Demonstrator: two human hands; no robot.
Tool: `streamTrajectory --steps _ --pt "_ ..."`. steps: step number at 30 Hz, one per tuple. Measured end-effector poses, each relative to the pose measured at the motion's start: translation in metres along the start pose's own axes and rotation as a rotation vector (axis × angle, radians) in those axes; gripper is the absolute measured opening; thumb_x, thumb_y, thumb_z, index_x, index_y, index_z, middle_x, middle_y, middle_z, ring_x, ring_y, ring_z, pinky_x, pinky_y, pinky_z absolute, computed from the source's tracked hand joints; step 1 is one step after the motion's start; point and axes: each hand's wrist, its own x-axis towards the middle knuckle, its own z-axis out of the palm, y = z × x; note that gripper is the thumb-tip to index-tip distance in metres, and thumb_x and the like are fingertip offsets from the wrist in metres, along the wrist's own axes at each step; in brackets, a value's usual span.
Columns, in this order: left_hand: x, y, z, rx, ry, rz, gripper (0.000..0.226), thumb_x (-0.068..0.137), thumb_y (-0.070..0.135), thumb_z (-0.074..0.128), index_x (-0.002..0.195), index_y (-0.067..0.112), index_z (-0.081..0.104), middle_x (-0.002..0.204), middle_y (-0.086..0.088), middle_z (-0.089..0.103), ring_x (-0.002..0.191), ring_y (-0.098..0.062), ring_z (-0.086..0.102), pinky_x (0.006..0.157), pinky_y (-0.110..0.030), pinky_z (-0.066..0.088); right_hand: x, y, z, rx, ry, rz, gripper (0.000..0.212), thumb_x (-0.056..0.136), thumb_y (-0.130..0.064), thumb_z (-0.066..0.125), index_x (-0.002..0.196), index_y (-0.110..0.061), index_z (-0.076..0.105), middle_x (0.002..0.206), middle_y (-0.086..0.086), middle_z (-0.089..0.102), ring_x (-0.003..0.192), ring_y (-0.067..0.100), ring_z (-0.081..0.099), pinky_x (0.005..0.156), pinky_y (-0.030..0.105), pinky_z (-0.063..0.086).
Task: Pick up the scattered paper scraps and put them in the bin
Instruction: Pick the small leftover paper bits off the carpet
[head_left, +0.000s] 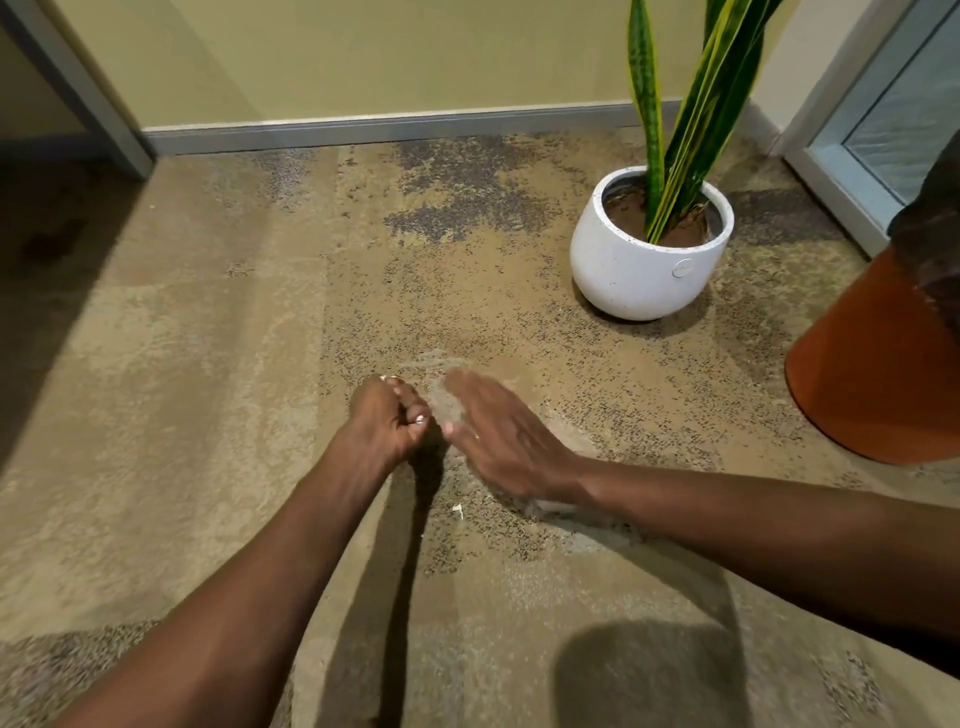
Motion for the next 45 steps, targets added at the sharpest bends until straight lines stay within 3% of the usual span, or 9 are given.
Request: streamTrajectory --steps 6,9,12,15,21,28,35,42,45 --pt "-0.002 0.009 -0.027 0.328 0.120 0.350 0.040 0.101 0.028 0.032 0.062 0.023 0.037 0.045 0.006 0.033 0.034 -0.010 0.026 0.036 -0.020 0.022 -0.060 0.002 0.061 -0.441 -0.460 -0.553 0.068 0.105 -0.053 0.023 0.159 -0.017 0.000 0.166 0.005 -0.011 0.152 0.017 -0.018 0.120 0.048 -0.015" --pt "0.003 0.012 -0.043 0.447 0.108 0.433 0.046 0.100 0.036 0.036 0.056 0.023 0.041 0.048 0.002 0.036 0.039 -0.016 0.028 0.045 -0.027 0.023 -0.057 0.011 0.064 -0.511 -0.463 -0.560 0.075 0.103 -0.061 0.019 0.158 -0.016 -0.002 0.165 0.006 -0.012 0.152 0.020 -0.017 0.122 0.050 -0.011" --pt "0.009 0.011 -0.064 0.744 0.154 0.524 0.049 0.100 0.040 0.034 0.057 0.018 0.044 0.052 -0.005 0.041 0.044 -0.018 0.034 0.049 -0.029 0.028 -0.041 0.035 0.043 -0.563 -0.398 -0.388 0.085 0.098 -0.070 0.016 0.158 -0.014 -0.006 0.165 0.010 -0.015 0.152 0.022 -0.019 0.122 0.053 -0.007" --pt "0.016 0.009 -0.078 0.556 0.073 0.345 0.046 0.100 0.038 0.033 0.058 0.023 0.040 0.048 0.004 0.034 0.040 -0.015 0.025 0.042 -0.025 0.021 -0.038 0.048 0.026 -0.567 -0.325 -0.276 0.087 0.098 -0.069 0.014 0.157 -0.009 -0.007 0.164 0.014 -0.016 0.151 0.023 -0.022 0.122 0.050 -0.008" --pt "0.021 0.014 -0.080 0.486 0.051 0.252 0.047 0.100 0.041 0.032 0.055 0.027 0.039 0.047 0.009 0.031 0.036 -0.010 0.020 0.036 -0.017 0.016 -0.050 0.009 0.070 -0.502 -0.462 -0.611 0.080 0.101 -0.063 0.023 0.159 -0.012 0.000 0.166 0.009 -0.010 0.152 0.021 -0.016 0.123 0.046 -0.013" --pt "0.021 0.016 -0.077 0.469 0.062 0.230 0.047 0.101 0.038 0.030 0.056 0.026 0.035 0.046 0.008 0.029 0.035 -0.010 0.019 0.033 -0.015 0.017 -0.015 0.053 0.029 -0.581 -0.378 -0.304 0.085 0.098 -0.070 0.010 0.157 -0.011 -0.009 0.164 0.011 -0.019 0.150 0.021 -0.024 0.123 0.050 -0.010" --pt "0.019 0.019 -0.075 0.438 0.043 0.191 0.045 0.102 0.035 0.027 0.058 0.027 0.034 0.047 0.009 0.029 0.036 -0.008 0.018 0.034 -0.016 0.015 -0.038 -0.018 0.086 -0.437 -0.495 -0.745 0.073 0.103 -0.056 0.022 0.158 -0.012 0.004 0.166 0.008 -0.006 0.153 0.020 -0.011 0.123 0.046 -0.011" --pt "0.024 0.021 -0.080 0.408 0.009 0.163 0.045 0.101 0.036 0.028 0.058 0.028 0.033 0.048 0.009 0.028 0.036 -0.008 0.017 0.036 -0.017 0.013 -0.004 0.014 0.051 -0.559 -0.319 -0.254 0.084 0.099 -0.066 0.011 0.157 -0.008 -0.006 0.164 0.017 -0.014 0.150 0.028 -0.020 0.121 0.050 -0.013" --pt "0.027 0.022 -0.080 0.373 -0.006 0.140 0.044 0.101 0.036 0.028 0.058 0.028 0.032 0.047 0.010 0.027 0.034 -0.007 0.017 0.032 -0.014 0.013 -0.013 0.009 0.051 -0.474 -0.297 -0.366 0.079 0.102 -0.062 0.013 0.157 -0.010 -0.005 0.164 0.016 -0.013 0.151 0.027 -0.018 0.122 0.050 -0.011"
